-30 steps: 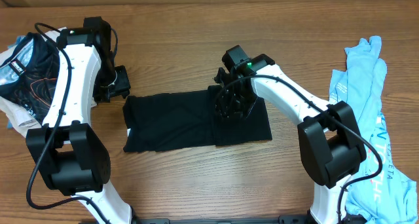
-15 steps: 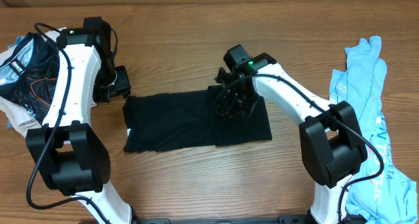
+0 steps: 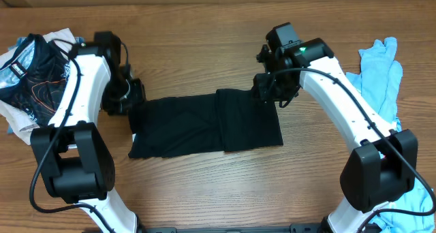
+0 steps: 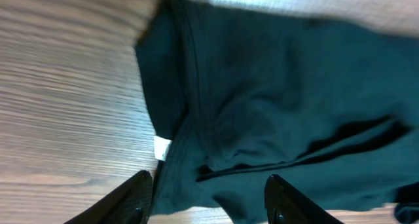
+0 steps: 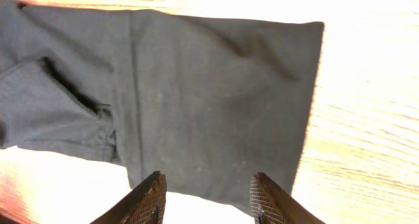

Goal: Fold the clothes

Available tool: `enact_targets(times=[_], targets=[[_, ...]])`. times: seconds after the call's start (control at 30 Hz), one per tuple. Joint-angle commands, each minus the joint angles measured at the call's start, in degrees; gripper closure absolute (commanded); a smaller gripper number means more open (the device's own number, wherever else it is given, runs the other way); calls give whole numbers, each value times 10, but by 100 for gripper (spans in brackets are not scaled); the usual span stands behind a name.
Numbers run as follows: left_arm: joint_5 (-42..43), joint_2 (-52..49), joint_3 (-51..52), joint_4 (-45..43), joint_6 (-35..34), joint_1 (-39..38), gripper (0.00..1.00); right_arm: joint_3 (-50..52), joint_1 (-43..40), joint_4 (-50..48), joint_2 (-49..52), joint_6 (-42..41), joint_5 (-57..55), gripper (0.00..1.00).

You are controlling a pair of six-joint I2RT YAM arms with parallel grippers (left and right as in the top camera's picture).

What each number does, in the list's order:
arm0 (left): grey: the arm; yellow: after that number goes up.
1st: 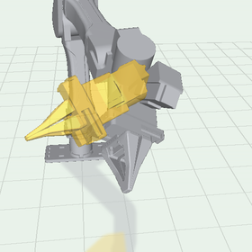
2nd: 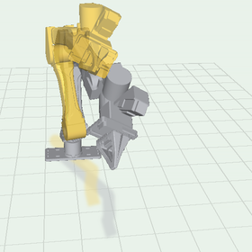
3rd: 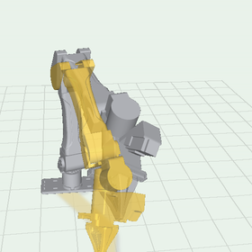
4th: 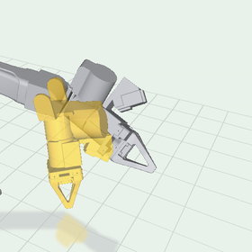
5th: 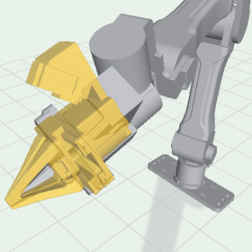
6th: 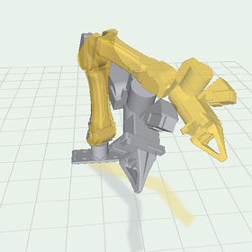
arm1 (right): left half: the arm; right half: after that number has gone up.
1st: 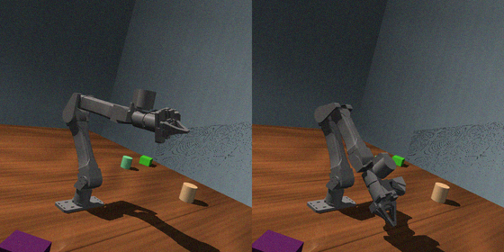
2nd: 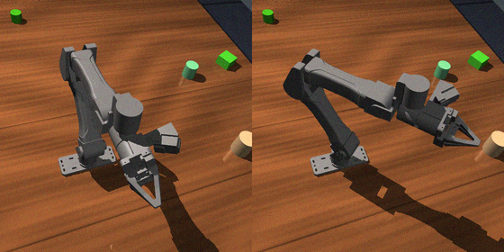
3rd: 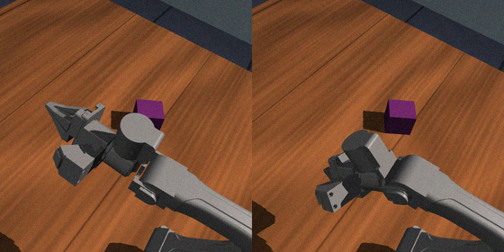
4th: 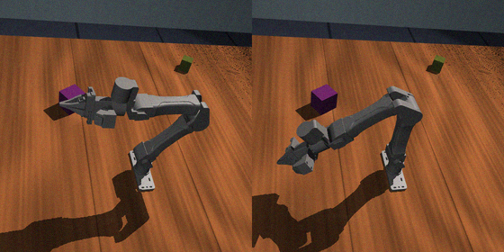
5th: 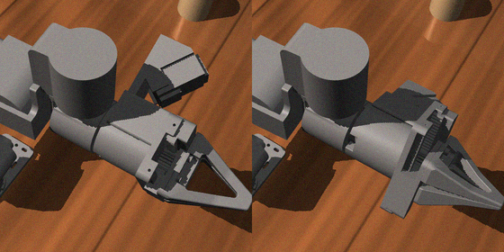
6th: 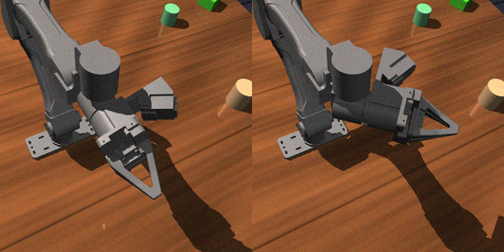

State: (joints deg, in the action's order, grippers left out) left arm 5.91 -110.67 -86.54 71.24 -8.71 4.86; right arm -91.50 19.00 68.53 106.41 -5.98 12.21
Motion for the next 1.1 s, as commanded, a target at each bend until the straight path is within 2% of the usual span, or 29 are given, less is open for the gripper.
enact_targets(times=[0.0, 0.17, 0.47, 0.53, 0.57, 0.77, 0.87, 1.07], targets=[[18, 12, 48, -24, 30, -4, 41, -7, -14, -2, -4, -3, -7, 55], [21, 12, 112, -97, 35, -4, 41, -7, -28, 1, -4, -2, -6, 55], [24, 12, 185, -193, 45, -4, 31, -7, -30, 14, -4, -3, -6, 55], [23, 12, 190, -204, 45, -4, 17, -7, -30, 18, -4, -3, -6, 55], [19, 12, 191, -206, 44, -4, 15, -7, -30, 20, -4, -3, -6, 55], [-36, 12, 191, -210, 33, -4, 12, -7, -30, 25, -4, -15, -6, 55], [-38, 12, 191, -209, 23, -4, 9, -7, -30, 25, -4, -15, -6, 55], [-36, 12, 191, -202, 18, -4, 8, -7, -30, 28, -4, -15, -7, 55]])
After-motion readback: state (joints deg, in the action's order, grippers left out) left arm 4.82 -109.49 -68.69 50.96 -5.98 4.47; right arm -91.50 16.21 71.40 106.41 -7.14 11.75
